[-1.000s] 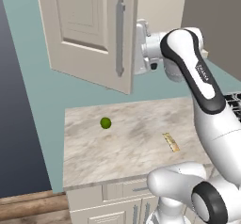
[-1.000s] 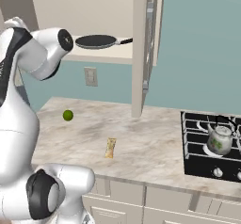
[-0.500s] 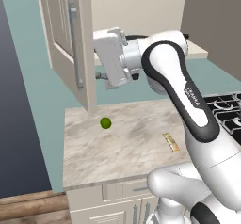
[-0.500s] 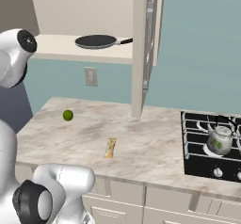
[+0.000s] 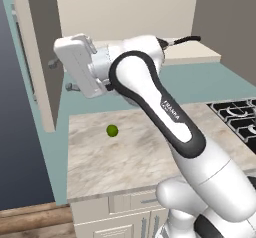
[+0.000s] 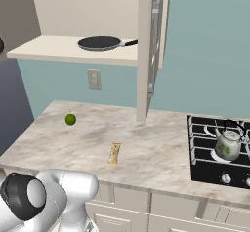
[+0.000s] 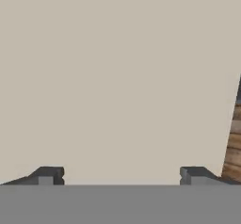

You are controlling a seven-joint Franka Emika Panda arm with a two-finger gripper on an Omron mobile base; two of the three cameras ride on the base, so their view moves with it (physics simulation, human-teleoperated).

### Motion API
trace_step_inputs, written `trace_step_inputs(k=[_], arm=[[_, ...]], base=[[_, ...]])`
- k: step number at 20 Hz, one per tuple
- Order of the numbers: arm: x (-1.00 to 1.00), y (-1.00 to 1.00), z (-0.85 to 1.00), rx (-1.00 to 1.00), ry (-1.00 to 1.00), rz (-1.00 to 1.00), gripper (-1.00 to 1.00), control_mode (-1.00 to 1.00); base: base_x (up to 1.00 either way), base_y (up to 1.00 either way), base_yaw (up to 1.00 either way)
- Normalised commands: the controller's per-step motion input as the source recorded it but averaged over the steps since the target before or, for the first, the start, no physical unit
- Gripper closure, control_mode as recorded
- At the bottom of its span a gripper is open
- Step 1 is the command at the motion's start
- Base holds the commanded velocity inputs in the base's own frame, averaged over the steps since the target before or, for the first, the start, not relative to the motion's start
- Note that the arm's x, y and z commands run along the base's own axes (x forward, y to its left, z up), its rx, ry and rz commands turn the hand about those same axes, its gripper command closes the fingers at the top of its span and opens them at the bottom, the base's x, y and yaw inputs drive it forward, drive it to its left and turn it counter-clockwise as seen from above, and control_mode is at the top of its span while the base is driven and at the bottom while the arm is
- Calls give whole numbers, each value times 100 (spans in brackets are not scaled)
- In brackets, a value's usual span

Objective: Pick the pan from the cabinet and place it on the stove. Then turn on the stove burner for the pan.

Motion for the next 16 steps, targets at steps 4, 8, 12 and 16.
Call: trace_step_inputs(k=[4, 8, 12, 16], arm=[[0, 6, 0, 0, 0, 0, -100, -100], [-7, -26, 1, 0, -25, 1, -100, -100], [-14, -68, 0, 0, -22, -15, -100, -100], [-4, -76, 0, 0, -11, -32, -100, -100]], base=[[0, 0, 0], [0, 0, 0], [0, 0, 0], [0, 0, 0]])
